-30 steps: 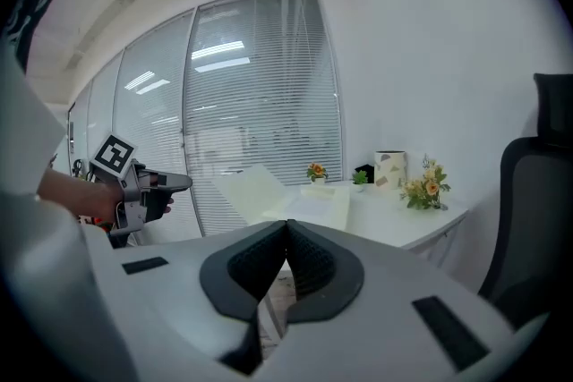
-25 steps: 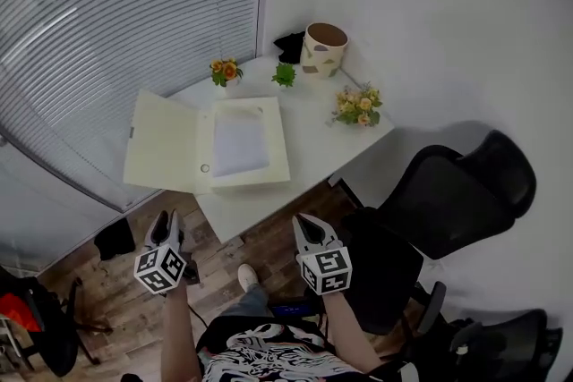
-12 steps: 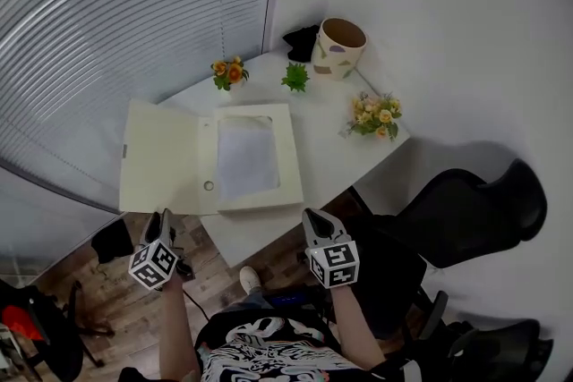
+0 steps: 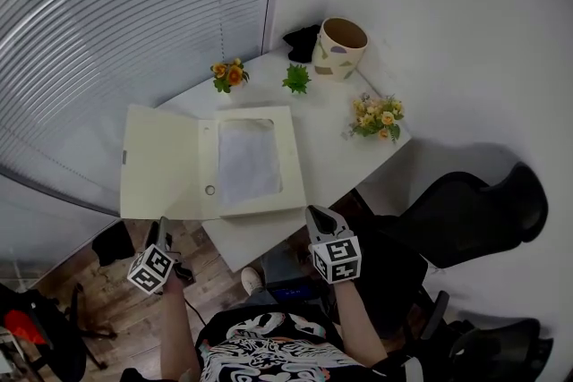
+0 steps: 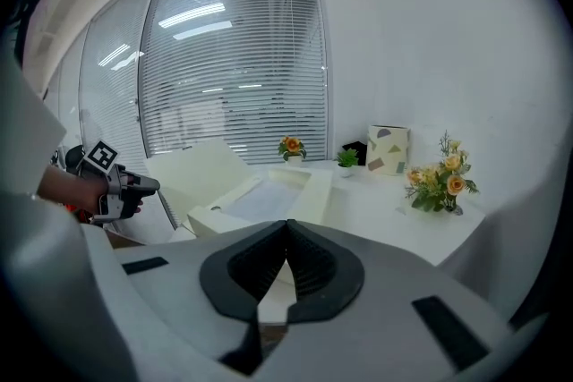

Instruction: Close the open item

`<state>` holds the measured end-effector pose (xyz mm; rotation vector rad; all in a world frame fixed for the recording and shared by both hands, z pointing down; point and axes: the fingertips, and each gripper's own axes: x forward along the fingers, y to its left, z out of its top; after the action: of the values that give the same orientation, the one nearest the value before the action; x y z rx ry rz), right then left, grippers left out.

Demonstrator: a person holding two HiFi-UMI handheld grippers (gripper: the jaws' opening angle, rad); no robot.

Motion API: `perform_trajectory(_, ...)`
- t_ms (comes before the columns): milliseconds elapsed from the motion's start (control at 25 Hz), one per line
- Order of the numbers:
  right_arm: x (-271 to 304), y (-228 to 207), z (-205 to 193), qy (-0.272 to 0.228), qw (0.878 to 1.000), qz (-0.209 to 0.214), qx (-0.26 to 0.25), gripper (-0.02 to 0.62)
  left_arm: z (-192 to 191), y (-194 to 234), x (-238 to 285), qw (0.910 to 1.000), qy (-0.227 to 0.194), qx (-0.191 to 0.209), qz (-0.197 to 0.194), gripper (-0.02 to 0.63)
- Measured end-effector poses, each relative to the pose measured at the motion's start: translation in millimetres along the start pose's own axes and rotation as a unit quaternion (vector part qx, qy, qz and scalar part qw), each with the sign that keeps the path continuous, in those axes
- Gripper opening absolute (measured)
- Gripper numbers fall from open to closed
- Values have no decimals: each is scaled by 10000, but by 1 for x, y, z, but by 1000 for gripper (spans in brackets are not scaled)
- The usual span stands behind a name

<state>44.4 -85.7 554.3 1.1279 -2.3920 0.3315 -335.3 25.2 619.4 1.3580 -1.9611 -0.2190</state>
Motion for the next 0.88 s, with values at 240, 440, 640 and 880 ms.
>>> perform_trajectory(240, 19, -4, -18, 267, 9992, 223, -185, 3, 16, -1, 11, 9992, -297, -264, 13, 156)
perform_trajectory(440, 34, -11, -27, 462, 9978, 382, -271, 3, 24, -5, 16, 9987, -396, -303, 51, 140)
perform_trajectory(640, 43, -6, -37, 614, 9955, 619, -358, 3, 24, -5, 21, 9983, -430, -373, 127, 127)
perform_trajectory(880, 53, -2, -41, 678, 9939, 785, -379, 3, 25, -8, 23, 9982, -461, -372, 78, 86)
